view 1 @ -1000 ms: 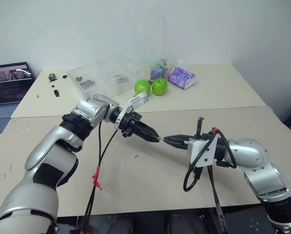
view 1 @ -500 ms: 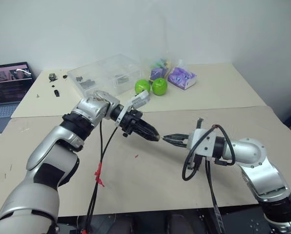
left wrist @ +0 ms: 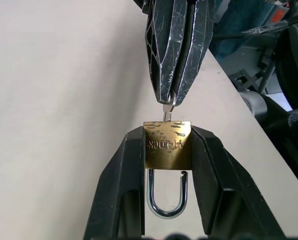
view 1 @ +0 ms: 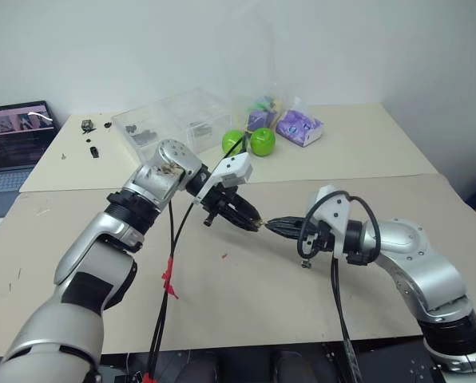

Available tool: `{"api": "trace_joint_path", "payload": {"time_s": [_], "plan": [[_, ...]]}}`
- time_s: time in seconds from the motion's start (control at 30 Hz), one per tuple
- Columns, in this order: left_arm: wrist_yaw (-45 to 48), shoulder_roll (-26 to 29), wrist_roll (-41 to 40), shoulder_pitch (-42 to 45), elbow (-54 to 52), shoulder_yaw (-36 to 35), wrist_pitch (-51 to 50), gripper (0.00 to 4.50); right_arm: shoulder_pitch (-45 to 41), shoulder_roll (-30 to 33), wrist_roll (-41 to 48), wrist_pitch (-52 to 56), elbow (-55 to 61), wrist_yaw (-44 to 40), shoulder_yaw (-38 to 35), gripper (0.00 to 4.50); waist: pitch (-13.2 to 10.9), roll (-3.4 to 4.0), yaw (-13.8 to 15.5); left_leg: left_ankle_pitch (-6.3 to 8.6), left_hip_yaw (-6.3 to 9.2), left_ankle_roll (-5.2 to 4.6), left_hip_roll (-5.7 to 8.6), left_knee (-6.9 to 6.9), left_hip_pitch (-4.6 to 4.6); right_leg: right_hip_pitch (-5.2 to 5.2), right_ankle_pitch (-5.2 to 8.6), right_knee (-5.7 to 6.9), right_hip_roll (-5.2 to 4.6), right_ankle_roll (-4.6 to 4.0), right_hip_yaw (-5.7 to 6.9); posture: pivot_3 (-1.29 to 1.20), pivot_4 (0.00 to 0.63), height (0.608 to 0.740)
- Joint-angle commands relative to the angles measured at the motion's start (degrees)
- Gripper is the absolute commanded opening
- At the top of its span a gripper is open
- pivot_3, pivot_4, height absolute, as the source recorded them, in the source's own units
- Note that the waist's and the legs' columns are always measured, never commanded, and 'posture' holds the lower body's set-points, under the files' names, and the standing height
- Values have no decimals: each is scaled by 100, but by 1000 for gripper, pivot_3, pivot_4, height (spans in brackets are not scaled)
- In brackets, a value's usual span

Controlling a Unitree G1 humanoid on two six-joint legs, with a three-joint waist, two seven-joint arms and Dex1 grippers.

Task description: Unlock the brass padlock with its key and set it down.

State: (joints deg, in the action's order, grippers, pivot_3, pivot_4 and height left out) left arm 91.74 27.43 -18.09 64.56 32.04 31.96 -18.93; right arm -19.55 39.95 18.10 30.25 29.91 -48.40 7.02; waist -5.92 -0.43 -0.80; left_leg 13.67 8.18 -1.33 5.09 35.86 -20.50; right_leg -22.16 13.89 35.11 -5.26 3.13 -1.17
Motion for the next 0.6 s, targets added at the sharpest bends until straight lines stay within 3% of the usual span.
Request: {"api": "trace_joint_path", "payload": {"time_s": [0.03,0.17,0.33,0.43,0.6], "plan": [[76,-34,60,-83,47,119,-384,802,-263,336,-832,-1389,328,-47,-28,62,0,0,-7,1,-1,-1,2,0,1,0,1,0,1,2,1,0,150,740],[76,-84,-168,-27,268,103,-885,802,-122,685,-1632,-2611,258,-266,369,62,0,0,-25,2,-7,-4,7,3,4,0,8,6,6,14,3,0,150,740],[76,-118,-284,141,508,63,-1152,802,20,808,-2090,-3462,-51,-207,345,62,-1,-2,-40,2,-10,-3,5,4,7,0,8,8,8,13,1,0,150,740],[76,-144,-295,202,601,41,-1217,802,27,792,-2235,-3819,-209,-91,222,834,-1,-2,-43,2,-13,-3,4,3,12,2,7,6,9,13,-1,0,150,740],[76,-163,-261,194,614,59,-1237,802,17,755,-2504,-4148,-392,130,83,2623,-2,-3,-23,2,-15,-3,4,3,13,4,7,10,9,11,-3,0,150,740]]}}
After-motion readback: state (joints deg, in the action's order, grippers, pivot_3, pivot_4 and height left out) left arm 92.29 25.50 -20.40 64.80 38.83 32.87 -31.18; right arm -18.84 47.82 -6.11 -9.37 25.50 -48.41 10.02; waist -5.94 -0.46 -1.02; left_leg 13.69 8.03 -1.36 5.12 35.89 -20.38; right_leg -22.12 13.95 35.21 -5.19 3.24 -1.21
